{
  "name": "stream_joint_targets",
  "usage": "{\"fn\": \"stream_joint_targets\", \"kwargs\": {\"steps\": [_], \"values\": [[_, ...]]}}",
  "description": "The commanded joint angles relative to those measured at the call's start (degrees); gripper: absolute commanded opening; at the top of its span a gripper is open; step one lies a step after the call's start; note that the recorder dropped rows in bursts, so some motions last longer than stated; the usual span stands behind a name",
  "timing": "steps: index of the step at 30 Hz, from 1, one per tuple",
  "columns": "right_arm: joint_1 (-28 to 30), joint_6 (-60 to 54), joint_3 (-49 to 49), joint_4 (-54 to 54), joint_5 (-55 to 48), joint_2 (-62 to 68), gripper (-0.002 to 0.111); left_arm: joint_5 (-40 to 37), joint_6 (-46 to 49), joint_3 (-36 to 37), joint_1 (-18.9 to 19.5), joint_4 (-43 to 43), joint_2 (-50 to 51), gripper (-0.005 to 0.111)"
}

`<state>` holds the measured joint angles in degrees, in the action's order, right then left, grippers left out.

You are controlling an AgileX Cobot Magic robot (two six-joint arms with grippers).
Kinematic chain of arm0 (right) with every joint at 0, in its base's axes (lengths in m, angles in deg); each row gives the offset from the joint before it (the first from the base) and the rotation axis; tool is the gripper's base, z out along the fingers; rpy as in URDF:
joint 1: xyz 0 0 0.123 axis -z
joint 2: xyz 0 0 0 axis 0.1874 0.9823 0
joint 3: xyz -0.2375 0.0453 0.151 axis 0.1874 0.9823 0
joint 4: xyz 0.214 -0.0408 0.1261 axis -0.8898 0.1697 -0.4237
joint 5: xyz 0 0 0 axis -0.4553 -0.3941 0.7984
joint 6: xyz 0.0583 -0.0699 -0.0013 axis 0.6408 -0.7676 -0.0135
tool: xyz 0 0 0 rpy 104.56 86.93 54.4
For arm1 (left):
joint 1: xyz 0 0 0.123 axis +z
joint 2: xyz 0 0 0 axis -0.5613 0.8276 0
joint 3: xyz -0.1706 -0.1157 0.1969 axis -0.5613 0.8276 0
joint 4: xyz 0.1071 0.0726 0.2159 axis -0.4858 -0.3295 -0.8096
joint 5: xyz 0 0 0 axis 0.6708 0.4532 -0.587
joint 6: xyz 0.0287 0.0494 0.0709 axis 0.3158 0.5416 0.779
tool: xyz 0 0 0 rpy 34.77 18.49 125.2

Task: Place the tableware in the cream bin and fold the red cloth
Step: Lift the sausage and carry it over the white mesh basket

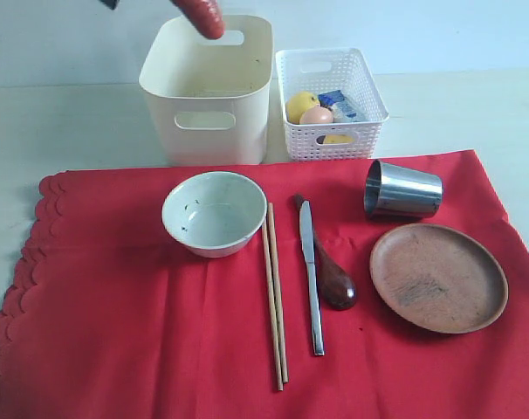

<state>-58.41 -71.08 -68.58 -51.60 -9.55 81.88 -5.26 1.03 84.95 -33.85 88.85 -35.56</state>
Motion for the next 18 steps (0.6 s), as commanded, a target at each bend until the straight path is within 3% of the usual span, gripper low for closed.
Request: {"fn": "stream_joint_targets", "kwargs": {"steps": [1,5,18], "values": [[3.49,0.27,-0.04,-1.18,-1.50,-3.36,0.000,0.44,-0.15,0.01,-0.24,-0.04,-0.34,0.000],[6.83,0.12,-0.04,-2.39,-3.09,-4.86,0.000,0.44,-0.15,0.01,-0.24,-0.04,-0.34,0.000],[25.70,-8.75,-0.04,-21.51,-3.48,-6.07,0.000,0.44,-0.15,0.01,-0.24,-0.04,-0.34,0.000]]}}
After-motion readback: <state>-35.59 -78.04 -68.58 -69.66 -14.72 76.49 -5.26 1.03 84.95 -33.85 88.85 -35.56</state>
